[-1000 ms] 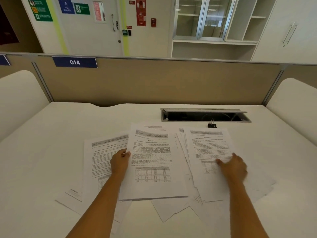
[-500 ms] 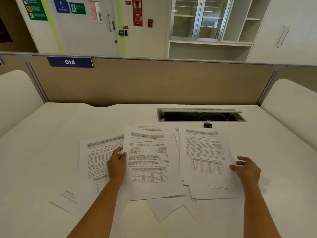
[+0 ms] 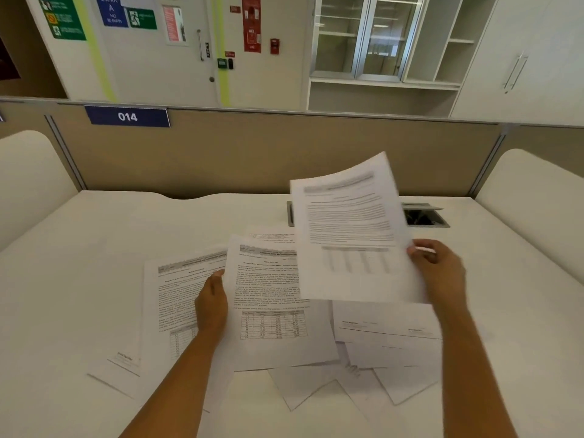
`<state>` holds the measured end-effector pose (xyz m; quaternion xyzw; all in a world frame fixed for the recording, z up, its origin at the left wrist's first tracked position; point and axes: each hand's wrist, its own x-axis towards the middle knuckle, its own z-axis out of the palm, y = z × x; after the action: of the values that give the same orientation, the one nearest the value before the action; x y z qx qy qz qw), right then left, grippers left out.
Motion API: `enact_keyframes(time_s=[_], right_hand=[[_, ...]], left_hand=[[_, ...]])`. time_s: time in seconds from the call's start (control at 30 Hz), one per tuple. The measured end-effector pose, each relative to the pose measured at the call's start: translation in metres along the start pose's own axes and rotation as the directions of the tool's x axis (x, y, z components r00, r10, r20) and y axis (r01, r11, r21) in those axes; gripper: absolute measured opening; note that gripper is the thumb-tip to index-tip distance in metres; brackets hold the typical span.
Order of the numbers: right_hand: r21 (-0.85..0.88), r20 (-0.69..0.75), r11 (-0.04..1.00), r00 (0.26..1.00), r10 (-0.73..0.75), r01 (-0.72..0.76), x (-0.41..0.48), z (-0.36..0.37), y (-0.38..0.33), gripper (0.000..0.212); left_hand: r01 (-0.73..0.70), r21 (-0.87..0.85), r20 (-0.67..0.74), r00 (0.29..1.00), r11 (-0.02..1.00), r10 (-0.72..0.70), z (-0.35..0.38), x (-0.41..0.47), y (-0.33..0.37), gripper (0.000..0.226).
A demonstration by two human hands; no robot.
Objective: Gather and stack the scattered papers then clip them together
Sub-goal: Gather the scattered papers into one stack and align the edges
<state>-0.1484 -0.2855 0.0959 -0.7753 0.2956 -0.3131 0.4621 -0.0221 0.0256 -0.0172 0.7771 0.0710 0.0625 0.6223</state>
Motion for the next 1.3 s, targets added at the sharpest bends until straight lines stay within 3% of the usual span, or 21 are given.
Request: enact_keyframes(time_s=[0.27,0.43,0.5,0.57,0.67,0.73,0.8,0.93,1.07,1.17,1.3], right_hand=[[-0.069,0.237,0.997,0.970,0.061,-0.046,-0.055,0.104,0.039,0.020],[-0.124,0.313,0.991,0.947,0.079,-0.042,-0.067,0.118,0.050,0.030],[-0.119,0.229,0.992,0.971,0.067,-0.041,-0.057,0.105,0.053,0.032],[-0.184,0.043,0.979,0.995,0.093,-0.084,-0.039,0.080,0.059,0.038],[-0.429,-0.230,0.829,0.931,0.284,-0.359,-0.012,0.033,0.071,0.060],[-0.497,-0.238,0.714,0.868,0.435,-0.494,-0.006,0.010,0.081,0.077],[-0.525,-0.189,0.665,0.835,0.516,-0.530,-0.006,0.001,0.092,0.082],[-0.474,-0.154,0.708,0.841,0.518,-0.523,-0.008,0.004,0.097,0.082],[-0.336,-0.095,0.821,0.884,0.457,-0.461,-0.009,0.008,0.092,0.074],[-0.314,-0.051,0.889,0.941,0.335,-0.334,-0.017,0.005,0.085,0.058],[-0.111,-0.084,0.983,0.987,0.134,-0.143,-0.024,-0.008,0.049,0.036]], left_hand=[[0.100,-0.086,0.056,0.994,0.991,-0.096,-0.005,0.001,0.003,0.059],[0.054,0.007,0.105,0.993,0.999,-0.054,-0.006,0.005,-0.003,0.040],[0.029,0.012,0.123,0.992,0.999,-0.031,-0.007,0.006,-0.006,0.040],[0.021,0.018,0.120,0.993,1.000,-0.023,-0.007,0.006,-0.007,0.041],[0.009,0.017,0.105,0.994,1.000,-0.011,-0.004,0.005,-0.007,0.040],[-0.003,0.021,0.093,0.996,1.000,0.001,-0.003,0.004,-0.005,0.040],[-0.004,0.013,0.087,0.996,1.000,0.003,-0.002,0.004,-0.005,0.040],[-0.006,0.031,0.090,0.996,0.999,0.003,-0.003,0.006,-0.009,0.040],[0.011,0.014,0.114,0.993,1.000,-0.012,-0.005,0.007,-0.009,0.044],[0.006,0.013,0.133,0.991,1.000,-0.007,-0.005,0.007,-0.010,0.045],[0.001,0.022,0.119,0.993,1.000,-0.004,-0.005,0.007,-0.010,0.042]])
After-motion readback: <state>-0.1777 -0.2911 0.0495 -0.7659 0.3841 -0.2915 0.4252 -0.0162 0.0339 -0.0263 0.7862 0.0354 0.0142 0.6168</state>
